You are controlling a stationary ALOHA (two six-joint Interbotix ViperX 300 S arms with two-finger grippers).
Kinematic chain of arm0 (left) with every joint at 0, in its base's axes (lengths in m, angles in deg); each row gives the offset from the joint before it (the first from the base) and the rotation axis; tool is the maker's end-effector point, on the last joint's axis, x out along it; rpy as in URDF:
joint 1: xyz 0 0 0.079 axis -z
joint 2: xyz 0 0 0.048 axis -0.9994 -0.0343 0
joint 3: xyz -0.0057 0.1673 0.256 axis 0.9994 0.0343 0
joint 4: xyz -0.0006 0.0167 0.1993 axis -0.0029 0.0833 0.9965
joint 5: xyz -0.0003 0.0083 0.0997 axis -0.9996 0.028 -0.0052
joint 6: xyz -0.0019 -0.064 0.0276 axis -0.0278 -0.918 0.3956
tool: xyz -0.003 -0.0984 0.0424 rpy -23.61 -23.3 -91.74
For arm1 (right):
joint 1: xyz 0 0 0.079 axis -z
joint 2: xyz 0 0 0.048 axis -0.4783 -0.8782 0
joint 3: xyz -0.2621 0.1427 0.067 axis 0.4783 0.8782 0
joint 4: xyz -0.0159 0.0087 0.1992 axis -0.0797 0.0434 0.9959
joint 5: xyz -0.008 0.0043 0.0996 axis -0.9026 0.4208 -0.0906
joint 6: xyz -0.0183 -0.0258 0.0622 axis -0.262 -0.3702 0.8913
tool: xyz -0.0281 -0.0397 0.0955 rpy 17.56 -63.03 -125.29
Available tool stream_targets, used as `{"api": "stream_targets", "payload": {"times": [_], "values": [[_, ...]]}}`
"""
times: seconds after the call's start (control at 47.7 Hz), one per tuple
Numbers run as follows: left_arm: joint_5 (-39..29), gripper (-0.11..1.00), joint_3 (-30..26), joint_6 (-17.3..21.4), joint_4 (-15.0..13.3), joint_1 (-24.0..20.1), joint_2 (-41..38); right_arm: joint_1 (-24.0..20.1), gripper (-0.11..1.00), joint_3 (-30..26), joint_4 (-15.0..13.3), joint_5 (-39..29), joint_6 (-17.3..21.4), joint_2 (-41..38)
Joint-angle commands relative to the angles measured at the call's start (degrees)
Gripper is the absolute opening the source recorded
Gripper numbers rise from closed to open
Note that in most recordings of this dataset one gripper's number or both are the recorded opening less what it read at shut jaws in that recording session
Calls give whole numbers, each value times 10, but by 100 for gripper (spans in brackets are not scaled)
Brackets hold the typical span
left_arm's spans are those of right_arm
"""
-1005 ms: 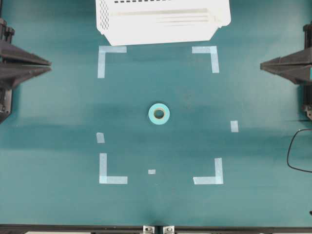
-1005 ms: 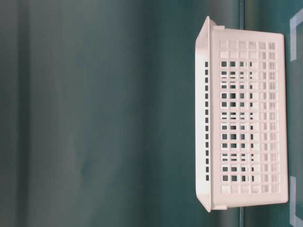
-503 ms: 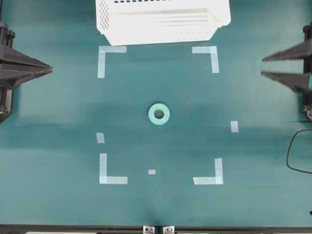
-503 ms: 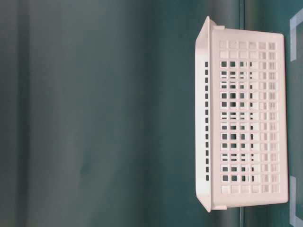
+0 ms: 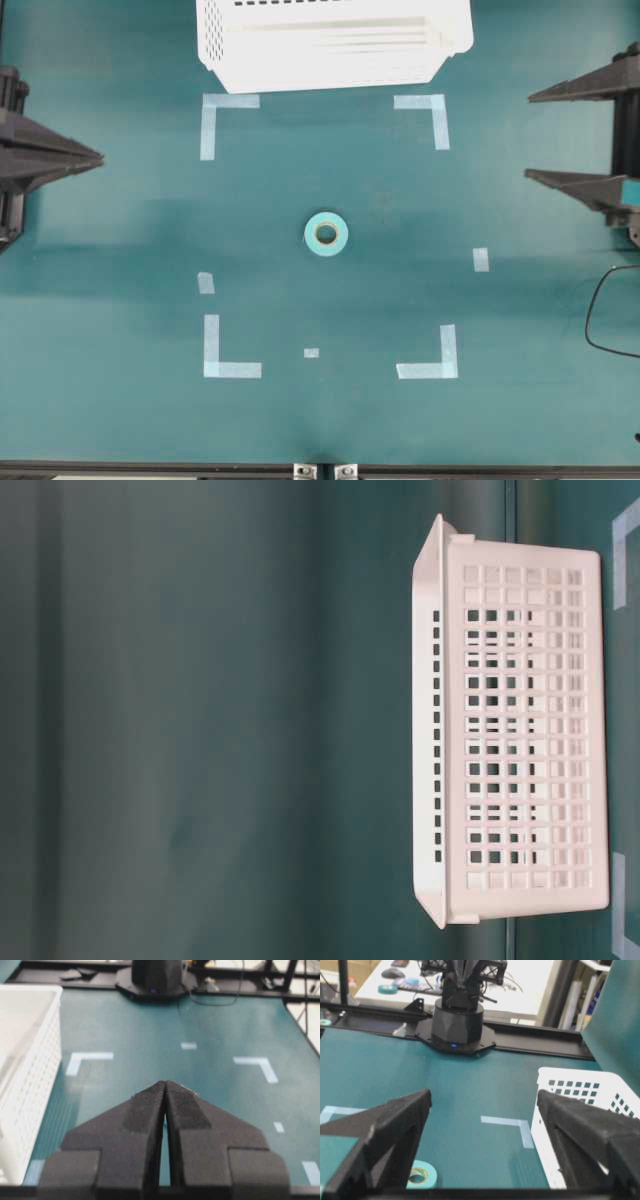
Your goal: Put the tape in the middle into the white basket.
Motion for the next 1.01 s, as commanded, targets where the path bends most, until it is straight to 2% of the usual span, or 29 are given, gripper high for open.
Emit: {"api": "stream_targets", "payload": {"times": [0.0,0.293,0.984], "values": [[-17,-11,8,2,-1,3,29,1,97,-7,3,25,1,-23],[-86,-11,46,1,-1,3,92,1,97,-19,4,46,18,-84],[-103,-11,83,4,-1,3,96,0,97,-73,4,69,23,-246]]}}
